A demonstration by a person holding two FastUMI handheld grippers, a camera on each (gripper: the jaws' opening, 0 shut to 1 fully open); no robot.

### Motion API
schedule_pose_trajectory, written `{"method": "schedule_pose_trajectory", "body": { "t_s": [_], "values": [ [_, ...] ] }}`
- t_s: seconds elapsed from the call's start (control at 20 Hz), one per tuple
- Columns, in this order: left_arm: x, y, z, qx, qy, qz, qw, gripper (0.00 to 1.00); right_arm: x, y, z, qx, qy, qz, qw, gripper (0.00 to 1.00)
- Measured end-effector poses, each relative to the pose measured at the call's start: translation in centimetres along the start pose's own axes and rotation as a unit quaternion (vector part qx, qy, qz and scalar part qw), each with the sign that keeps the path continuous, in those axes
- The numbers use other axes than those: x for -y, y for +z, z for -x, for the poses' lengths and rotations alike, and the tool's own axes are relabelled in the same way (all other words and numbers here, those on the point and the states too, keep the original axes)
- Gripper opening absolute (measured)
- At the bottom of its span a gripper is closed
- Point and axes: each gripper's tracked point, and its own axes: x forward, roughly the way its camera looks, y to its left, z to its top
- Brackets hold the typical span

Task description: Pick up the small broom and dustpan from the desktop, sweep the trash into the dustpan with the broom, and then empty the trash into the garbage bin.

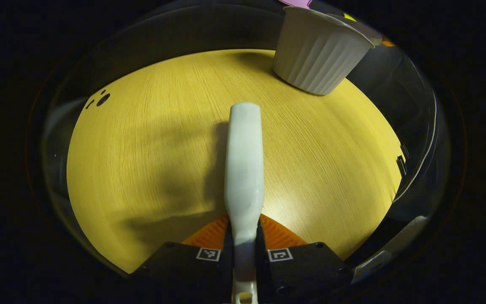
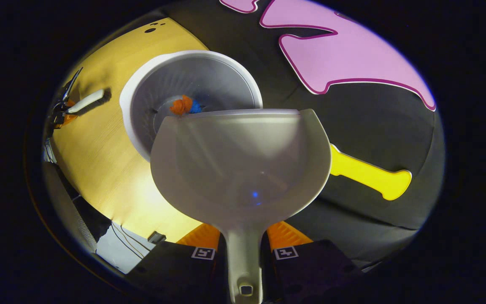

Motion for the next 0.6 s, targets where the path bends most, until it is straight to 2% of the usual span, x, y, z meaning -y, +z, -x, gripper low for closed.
{"method": "schedule_pose_trajectory", "body": {
  "t_s": [0.15, 0.3, 0.5, 0.55, 0.6],
  "values": [
    [-0.1, 0.1, 0.0, 0.006, 0.009, 0.008, 1.000, 0.26, 0.0, -0.3, 0.0, 0.018, -0.008, -0.021, 1.000, 0.36],
    [-0.2, 0.2, 0.1, 0.006, 0.018, 0.014, 1.000, 0.27, -1.4, -0.4, 0.5, 0.070, 0.016, -0.097, 0.993, 0.36],
    [-0.4, 0.4, 0.1, -0.003, 0.028, -0.001, 1.000, 0.27, -3.6, -1.6, 2.8, 0.148, 0.059, -0.204, 0.966, 0.36],
    [-0.4, 0.4, 0.2, -0.006, 0.028, -0.008, 1.000, 0.27, -5.4, -2.4, 4.2, 0.179, 0.085, -0.239, 0.951, 0.36],
    [-0.6, 0.4, 0.2, -0.011, 0.030, -0.015, 0.999, 0.27, -6.5, -3.0, 5.1, 0.194, 0.097, -0.255, 0.942, 0.34]
  ]
}}
